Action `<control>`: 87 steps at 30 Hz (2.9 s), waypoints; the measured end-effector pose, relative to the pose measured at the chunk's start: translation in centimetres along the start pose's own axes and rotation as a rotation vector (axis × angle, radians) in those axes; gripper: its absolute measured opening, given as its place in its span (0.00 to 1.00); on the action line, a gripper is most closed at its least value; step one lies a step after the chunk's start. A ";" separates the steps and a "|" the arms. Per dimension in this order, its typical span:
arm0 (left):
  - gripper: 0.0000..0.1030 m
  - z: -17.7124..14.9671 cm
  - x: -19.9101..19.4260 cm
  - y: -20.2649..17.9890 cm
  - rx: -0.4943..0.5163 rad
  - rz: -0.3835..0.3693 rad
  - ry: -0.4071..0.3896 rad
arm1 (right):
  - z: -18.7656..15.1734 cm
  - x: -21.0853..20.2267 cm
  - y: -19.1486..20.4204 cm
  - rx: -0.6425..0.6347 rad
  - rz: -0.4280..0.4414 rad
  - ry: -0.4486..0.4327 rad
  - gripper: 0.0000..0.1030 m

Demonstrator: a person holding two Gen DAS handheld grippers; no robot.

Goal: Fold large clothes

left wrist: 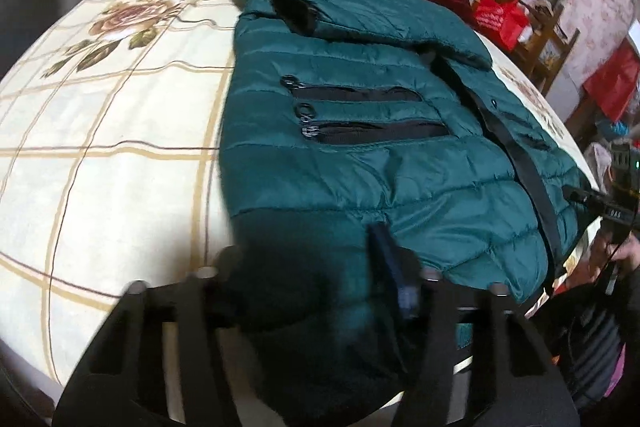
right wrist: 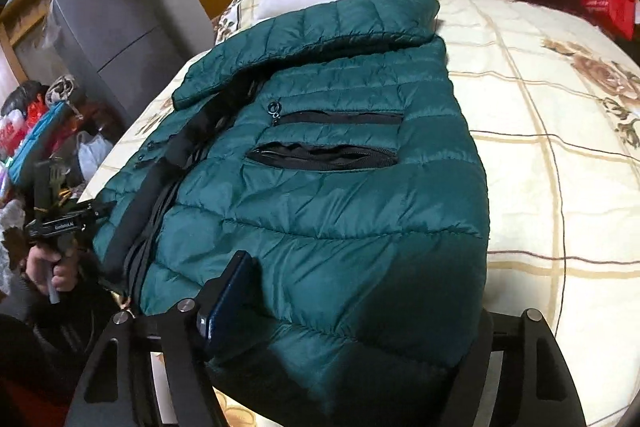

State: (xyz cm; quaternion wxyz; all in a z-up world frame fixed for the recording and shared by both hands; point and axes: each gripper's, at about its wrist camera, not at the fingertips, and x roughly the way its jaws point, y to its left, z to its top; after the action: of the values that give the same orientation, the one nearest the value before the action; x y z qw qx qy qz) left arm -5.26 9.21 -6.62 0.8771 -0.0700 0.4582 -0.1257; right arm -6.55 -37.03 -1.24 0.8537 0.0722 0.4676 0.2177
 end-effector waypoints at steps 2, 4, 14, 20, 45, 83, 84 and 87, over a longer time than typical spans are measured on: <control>0.42 -0.1 -0.1 0.2 -0.009 0.001 -0.002 | -0.1 0.0 0.0 0.012 -0.006 -0.002 0.70; 0.42 -0.2 -0.1 -0.1 0.010 0.013 -0.001 | 0.0 0.1 0.6 -0.025 -0.079 0.019 0.55; 0.27 -0.3 -0.8 0.2 -0.022 -0.022 -0.011 | -0.3 -1.5 1.0 -0.029 -0.061 -0.045 0.26; 0.13 -0.2 -3.3 0.1 -0.004 0.014 -0.079 | -1.3 -3.8 2.7 -0.003 -0.107 -0.131 0.16; 0.13 -0.9 -18.0 1.7 -0.193 -0.026 -0.381 | -3.0 -16.5 8.9 -0.047 -0.252 -0.419 0.16; 0.13 23.4 -1.3 3.6 -0.289 0.171 -0.485 | 22.0 2.9 -2.0 0.209 -0.262 -0.440 0.16; 0.13 23.3 -1.2 3.5 -0.279 0.162 -0.490 | 22.2 3.3 -2.6 0.227 -0.267 -0.439 0.16; 0.13 23.6 -1.7 3.3 -0.241 0.139 -0.529 | 22.5 4.3 -4.0 0.276 -0.273 -0.431 0.16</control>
State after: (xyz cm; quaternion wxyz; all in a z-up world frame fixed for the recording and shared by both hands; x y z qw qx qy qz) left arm 13.74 13.02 7.36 0.9580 -0.1723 0.2288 0.0125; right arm 15.36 -36.88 6.61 0.9369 0.1686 0.3059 0.0149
